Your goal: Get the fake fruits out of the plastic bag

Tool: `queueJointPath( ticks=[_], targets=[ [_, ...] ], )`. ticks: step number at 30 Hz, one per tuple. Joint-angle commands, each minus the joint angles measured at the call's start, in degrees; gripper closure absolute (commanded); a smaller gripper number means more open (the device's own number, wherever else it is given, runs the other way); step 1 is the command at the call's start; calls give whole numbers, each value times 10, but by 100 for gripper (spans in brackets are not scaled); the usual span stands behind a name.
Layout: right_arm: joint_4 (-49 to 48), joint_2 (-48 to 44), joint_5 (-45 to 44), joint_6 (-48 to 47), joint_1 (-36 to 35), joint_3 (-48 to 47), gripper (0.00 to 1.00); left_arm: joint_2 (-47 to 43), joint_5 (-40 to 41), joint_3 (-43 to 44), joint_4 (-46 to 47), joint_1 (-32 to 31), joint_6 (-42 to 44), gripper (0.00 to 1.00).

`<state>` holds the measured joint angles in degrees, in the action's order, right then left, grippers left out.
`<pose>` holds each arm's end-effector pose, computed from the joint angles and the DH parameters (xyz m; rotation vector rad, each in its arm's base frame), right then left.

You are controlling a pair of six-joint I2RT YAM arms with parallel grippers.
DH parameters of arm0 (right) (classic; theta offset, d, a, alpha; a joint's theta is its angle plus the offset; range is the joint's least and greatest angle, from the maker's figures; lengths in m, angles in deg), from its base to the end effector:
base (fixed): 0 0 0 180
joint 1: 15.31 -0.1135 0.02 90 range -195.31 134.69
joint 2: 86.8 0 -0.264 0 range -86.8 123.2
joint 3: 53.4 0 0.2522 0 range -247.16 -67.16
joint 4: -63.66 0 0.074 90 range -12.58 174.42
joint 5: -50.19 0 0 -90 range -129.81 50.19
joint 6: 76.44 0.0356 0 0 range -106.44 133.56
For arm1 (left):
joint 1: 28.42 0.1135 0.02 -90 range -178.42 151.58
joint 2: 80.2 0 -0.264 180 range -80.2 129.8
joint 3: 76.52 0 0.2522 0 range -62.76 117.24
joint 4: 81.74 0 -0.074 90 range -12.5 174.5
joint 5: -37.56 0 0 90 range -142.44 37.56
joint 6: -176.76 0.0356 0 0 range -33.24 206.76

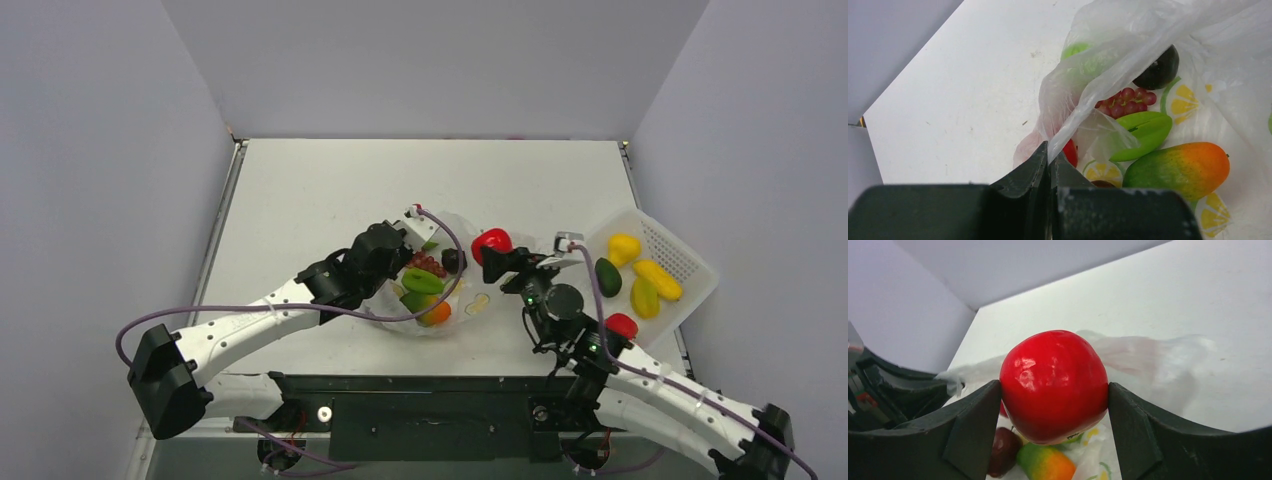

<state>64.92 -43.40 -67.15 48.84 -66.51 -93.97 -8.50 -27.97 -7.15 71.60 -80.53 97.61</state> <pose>0.1289 0.1343 0.2749 0.1414 1.6839 0.7592 0.1849 -0.2136 0.3023 0.8312 1.8495 -0.0093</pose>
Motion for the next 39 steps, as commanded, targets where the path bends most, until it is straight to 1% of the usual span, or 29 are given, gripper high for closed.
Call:
queueJointPath(
  ticks=[1,5,7,8,9,10,11,13,16,18,19,20,22,23,24,25,26,27,28,32,34,35,37,38,39],
  targets=[
    [151,-128,-142,-32,11,-18,100,-28,25,-2,40,2,5,100],
    [223,-222,-224,-49,15,-29,100,-29,27,-2,38,2,6,100],
    [256,-249,-300,-48,16,-31,100,-29,24,0,37,2,5,100],
    [267,-253,-323,-44,16,-31,100,-29,23,0,36,2,6,100],
    [293,-258,-369,-29,17,-33,100,-30,23,0,36,2,6,100],
    [308,-259,-389,-18,18,-36,100,-30,24,-1,36,1,5,100],
    [338,-255,-426,8,21,-37,100,-31,24,-1,35,1,6,100],
    [379,-240,-457,52,30,-42,100,-32,24,-1,35,0,6,100],
    [407,-215,-444,86,61,-43,100,-31,23,-2,36,-2,7,100],
    [420,-180,-410,108,105,-43,100,-28,23,-1,35,-5,9,100],
    [423,-171,-370,121,146,-42,100,-26,23,-1,33,-7,10,100],
    [422,-153,-346,128,169,-37,100,-26,23,-1,33,-8,10,100],
    [396,-126,-205,124,277,-27,100,-26,24,-2,33,-11,12,100],
    [387,-116,-167,122,303,-22,100,-27,25,-2,33,-13,12,100],
    [366,-96,-93,118,353,-11,100,-26,25,-2,33,-14,13,100],
    [356,-84,-62,116,375,-6,100,-26,24,-2,34,-15,14,100],
    [336,-61,-5,113,415,5,100,-26,23,-2,33,-16,14,100],
    [327,-49,22,112,433,14,100,-26,22,-2,32,-18,14,100],
    [310,-26,65,109,466,18,100,-26,22,-2,32,-20,14,100],
    [263,39,168,100,544,41,100,-24,25,-1,29,-26,18,100],
    [243,66,208,94,569,50,100,-25,25,-1,29,-27,18,100],
    [238,81,218,91,574,54,98,-25,25,-2,29,-27,18,100],
    [224,98,241,87,587,59,91,-24,25,-1,30,-27,19,100],
    [216,102,251,86,589,61,84,-24,24,-1,29,-27,19,100],
    [211,107,259,85,592,63,79,-23,24,-1,29,-27,19,100]
  ],
)
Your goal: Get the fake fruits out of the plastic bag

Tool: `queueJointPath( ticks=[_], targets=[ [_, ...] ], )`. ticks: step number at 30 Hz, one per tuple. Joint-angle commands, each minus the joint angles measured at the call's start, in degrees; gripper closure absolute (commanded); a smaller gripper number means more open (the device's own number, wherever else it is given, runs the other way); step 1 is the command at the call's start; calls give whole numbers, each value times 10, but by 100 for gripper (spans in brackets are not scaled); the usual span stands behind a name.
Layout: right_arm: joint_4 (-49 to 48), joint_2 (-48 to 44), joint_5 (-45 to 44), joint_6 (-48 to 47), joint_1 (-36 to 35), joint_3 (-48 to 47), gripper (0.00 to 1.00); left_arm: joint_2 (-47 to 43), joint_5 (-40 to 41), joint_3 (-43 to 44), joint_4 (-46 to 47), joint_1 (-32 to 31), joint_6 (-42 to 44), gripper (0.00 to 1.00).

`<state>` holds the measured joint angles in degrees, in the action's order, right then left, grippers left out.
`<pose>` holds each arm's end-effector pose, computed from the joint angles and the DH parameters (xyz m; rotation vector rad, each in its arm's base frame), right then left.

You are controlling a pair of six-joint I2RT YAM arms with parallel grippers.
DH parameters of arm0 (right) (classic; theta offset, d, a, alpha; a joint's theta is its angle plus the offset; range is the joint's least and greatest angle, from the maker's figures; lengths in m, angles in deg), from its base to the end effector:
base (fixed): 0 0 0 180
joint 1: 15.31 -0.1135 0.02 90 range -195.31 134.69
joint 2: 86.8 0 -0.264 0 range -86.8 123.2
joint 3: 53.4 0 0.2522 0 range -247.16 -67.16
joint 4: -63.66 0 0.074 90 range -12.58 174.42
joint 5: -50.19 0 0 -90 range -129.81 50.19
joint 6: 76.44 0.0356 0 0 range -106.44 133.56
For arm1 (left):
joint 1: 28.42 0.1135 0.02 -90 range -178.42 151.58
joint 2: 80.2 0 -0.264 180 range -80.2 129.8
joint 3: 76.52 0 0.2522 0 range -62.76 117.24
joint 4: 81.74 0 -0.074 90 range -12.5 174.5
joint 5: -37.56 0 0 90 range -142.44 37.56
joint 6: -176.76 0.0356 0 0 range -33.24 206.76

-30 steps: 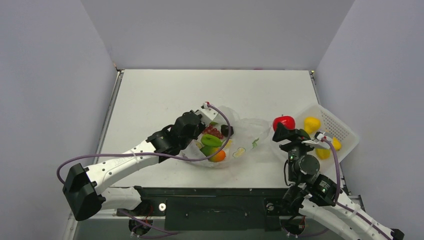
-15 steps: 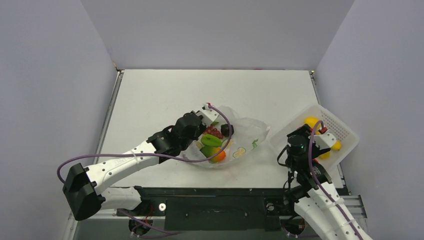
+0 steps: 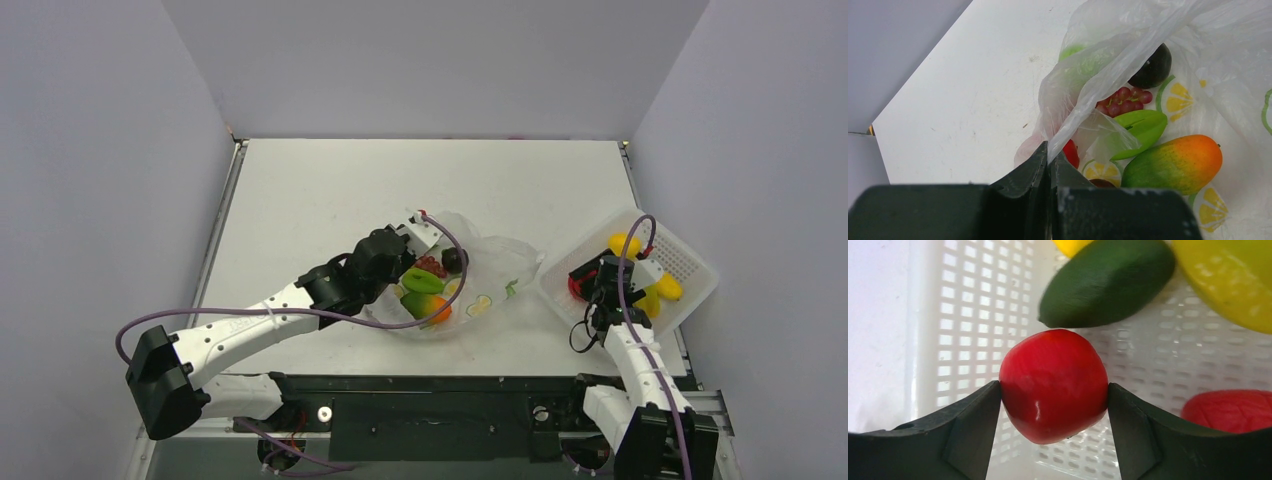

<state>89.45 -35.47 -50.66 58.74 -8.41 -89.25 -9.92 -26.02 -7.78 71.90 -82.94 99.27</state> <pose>0.1779 -0.0283 0.1804 1.0876 2.0028 0.1338 0.1734 -0.2160 0.3057 0.8615 1.8085 0.0066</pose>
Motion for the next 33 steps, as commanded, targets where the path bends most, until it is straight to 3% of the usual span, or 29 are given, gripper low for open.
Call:
queueJointPath(
  ticks=[1,5,10,18,24,30,33],
  targets=[
    [-35,29,97,-14,12,16,67,-9,4,6,25,-4,3,100],
    [-21,14,91,-15,15,8,36,-7,1,6,24,-5,3,100],
    [38,-36,58,-30,15,-17,23,-15,-39,6,23,-5,1,100],
    [97,-127,39,-52,13,-56,15,-29,-156,0,21,-5,5,98],
    [101,-194,110,-81,-18,-93,15,-14,-214,7,3,-8,8,97],
    [148,-217,40,-92,-162,-186,16,5,-223,16,-8,-9,9,97],
    [127,-204,67,-94,-226,-219,16,6,-223,17,-9,-11,9,97]
  ],
)
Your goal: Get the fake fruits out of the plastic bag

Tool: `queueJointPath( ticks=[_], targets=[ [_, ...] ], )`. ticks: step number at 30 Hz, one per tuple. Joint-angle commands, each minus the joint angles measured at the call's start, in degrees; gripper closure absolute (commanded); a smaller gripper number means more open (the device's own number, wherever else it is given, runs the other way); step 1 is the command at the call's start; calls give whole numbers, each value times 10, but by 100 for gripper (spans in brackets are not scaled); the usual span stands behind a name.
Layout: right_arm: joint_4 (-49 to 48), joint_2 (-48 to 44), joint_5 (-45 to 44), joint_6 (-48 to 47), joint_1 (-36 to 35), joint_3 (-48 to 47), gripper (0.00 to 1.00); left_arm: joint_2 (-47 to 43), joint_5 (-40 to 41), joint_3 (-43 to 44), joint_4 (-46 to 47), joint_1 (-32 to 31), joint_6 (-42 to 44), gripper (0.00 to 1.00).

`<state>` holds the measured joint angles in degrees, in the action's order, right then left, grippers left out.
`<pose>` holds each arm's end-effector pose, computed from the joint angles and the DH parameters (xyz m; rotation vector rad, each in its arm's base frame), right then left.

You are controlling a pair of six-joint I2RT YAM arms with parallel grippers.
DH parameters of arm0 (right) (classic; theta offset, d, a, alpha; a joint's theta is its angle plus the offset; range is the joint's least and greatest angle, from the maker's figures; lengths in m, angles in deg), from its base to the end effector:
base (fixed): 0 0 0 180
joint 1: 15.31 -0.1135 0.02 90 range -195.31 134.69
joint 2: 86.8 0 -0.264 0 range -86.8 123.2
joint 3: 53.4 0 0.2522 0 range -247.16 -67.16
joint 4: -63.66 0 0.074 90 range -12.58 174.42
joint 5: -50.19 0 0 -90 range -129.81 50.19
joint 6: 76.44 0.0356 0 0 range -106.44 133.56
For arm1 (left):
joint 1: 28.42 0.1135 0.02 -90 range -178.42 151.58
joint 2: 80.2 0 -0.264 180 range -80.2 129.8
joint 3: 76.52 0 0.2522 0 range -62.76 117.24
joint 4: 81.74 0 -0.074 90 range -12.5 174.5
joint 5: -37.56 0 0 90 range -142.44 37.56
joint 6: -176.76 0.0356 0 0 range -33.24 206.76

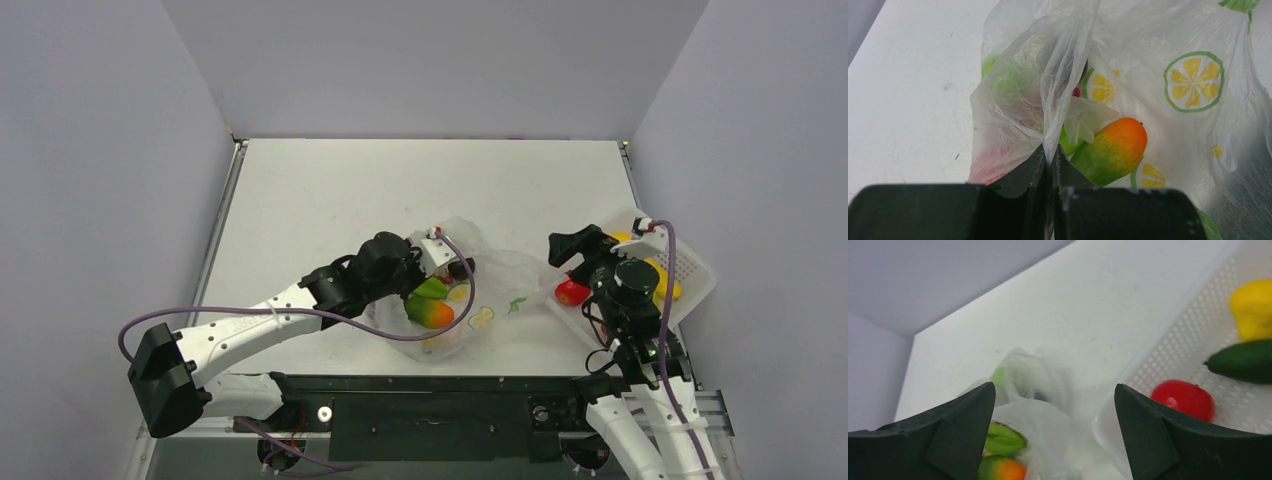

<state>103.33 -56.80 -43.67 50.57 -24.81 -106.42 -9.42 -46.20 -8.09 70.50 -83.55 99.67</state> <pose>0.1270 0.0188 0.3127 0.4955 1.8246 0.4972 0.1631 -0.2273 0.2976 1.1251 1.7851 -0.3303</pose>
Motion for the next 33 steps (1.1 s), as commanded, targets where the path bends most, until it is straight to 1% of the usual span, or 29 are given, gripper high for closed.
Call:
queueJointPath(
  ticks=[1,2,3,4,5,10,12,13,14,15,16,17,18,19,22,23,24,26,28,30,33],
  targets=[
    [-30,16,1,-10,-105,-50,16,1,-21,20,5,-5,5,97],
    [-46,19,-2,-9,-128,-48,17,1,-20,20,4,-5,6,97],
    [-64,22,-21,-8,-179,-45,18,1,-20,19,3,-6,6,97],
    [-77,24,-32,-9,-207,-37,21,0,-17,20,2,-6,6,97],
    [-102,27,-54,-17,-259,-32,22,-1,-15,19,2,-6,7,97],
    [-155,52,-139,-60,-431,-9,28,-2,-5,14,6,-9,9,98],
    [-184,67,-156,-62,-459,14,32,0,-2,14,7,-11,10,98],
    [-213,79,-156,-55,-466,39,35,0,-1,14,7,-11,10,98],
    [-230,85,-150,-37,-475,55,37,-1,0,14,7,-12,10,98],
    [-279,102,-146,-25,-479,88,40,-2,3,13,9,-12,10,98],
    [-308,110,-134,-2,-490,108,42,-3,4,11,11,-12,10,98],
    [-364,129,-130,8,-497,147,45,-4,9,10,13,-13,10,98],
    [-393,154,-131,29,-516,164,46,-5,11,9,14,-13,10,98],
    [-445,167,-134,36,-528,193,49,-5,15,7,16,-13,11,98],
    [-514,250,-166,57,-598,221,52,-7,20,3,21,-14,12,98],
    [-537,270,-171,58,-610,225,54,-6,21,2,23,-14,13,98],
    [-544,307,-176,59,-630,222,55,-6,21,3,23,-14,13,98],
    [-548,344,-180,64,-644,215,57,-4,21,3,24,-14,13,98],
    [-566,358,-184,77,-646,223,57,-2,20,3,24,-15,13,99],
    [-569,351,-190,83,-637,235,57,-4,18,2,25,-15,14,99],
    [-542,328,-212,83,-619,235,54,-7,13,-3,30,-16,16,99]
  ],
)
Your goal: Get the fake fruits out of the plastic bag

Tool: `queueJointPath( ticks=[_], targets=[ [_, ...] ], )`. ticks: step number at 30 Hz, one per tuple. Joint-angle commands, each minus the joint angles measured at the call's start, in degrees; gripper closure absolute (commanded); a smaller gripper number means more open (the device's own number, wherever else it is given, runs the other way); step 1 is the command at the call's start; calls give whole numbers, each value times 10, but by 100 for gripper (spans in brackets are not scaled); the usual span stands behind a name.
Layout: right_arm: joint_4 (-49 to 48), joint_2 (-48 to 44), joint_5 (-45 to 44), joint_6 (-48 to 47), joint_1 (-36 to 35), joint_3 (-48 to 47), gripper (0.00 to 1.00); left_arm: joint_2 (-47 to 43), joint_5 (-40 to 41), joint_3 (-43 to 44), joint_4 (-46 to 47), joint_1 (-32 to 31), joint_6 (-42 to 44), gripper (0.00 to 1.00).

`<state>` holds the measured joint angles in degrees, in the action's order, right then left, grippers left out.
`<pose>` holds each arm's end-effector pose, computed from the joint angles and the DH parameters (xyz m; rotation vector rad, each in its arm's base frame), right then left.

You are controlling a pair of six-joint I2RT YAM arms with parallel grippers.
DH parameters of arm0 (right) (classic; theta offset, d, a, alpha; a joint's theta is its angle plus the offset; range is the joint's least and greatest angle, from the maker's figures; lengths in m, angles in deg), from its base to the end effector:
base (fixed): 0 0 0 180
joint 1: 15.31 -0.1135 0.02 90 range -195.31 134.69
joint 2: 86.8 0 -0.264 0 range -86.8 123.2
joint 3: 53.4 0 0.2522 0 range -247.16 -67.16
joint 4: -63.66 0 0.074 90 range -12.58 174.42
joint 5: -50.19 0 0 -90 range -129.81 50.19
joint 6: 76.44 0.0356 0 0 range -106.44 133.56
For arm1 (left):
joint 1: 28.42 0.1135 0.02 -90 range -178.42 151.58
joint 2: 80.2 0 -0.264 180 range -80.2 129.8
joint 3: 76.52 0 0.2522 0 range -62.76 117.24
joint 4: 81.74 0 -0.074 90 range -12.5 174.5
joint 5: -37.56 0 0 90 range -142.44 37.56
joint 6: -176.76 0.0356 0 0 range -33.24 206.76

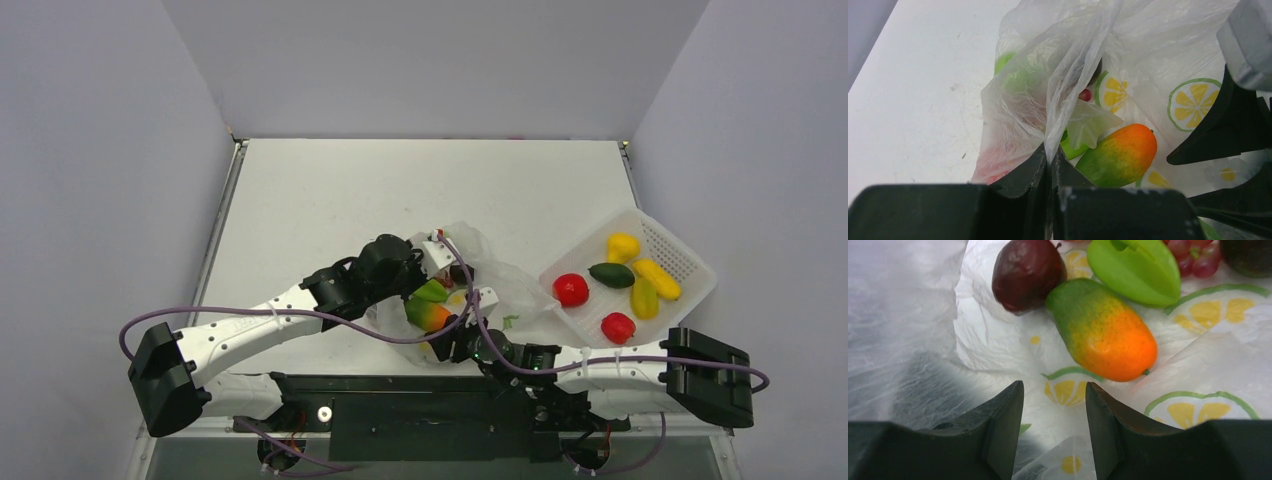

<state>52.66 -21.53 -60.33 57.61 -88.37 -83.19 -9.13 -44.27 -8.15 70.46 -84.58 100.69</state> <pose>0.0739 0.1998 0.1624 -0.2875 2.0823 0.9491 0.1603 -0.2301 0.2959 1.1406 1.7761 -0.2937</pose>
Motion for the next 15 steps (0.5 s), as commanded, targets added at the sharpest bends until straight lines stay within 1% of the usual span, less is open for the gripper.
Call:
queueJointPath(
  ticks=[1,4,5,6,7,8,10,13,15],
  targets=[
    [-26,-35,-50,12,19,4,52,-11,-8,-3,32,-5,6,98],
    [-13,-61,-58,13,45,5,47,-13,-10,-4,34,-6,7,98],
    [-7,-65,-56,13,53,4,44,-14,-12,-4,34,-6,7,99],
    [-2,-71,-48,12,73,3,42,-14,-13,-5,34,-7,7,99],
    [4,-73,-41,10,86,-2,38,-14,-13,-5,35,-7,7,99],
    [8,-71,-25,5,109,-5,36,-14,-13,-5,35,-7,7,99],
    [10,-57,-7,-6,138,-16,33,-13,-12,-5,35,-8,8,99],
    [5,-25,4,-25,151,-37,27,-11,-10,-5,34,-9,8,99],
    [-1,1,11,-41,152,-50,24,-9,-9,-4,33,-11,9,99]
  ],
)
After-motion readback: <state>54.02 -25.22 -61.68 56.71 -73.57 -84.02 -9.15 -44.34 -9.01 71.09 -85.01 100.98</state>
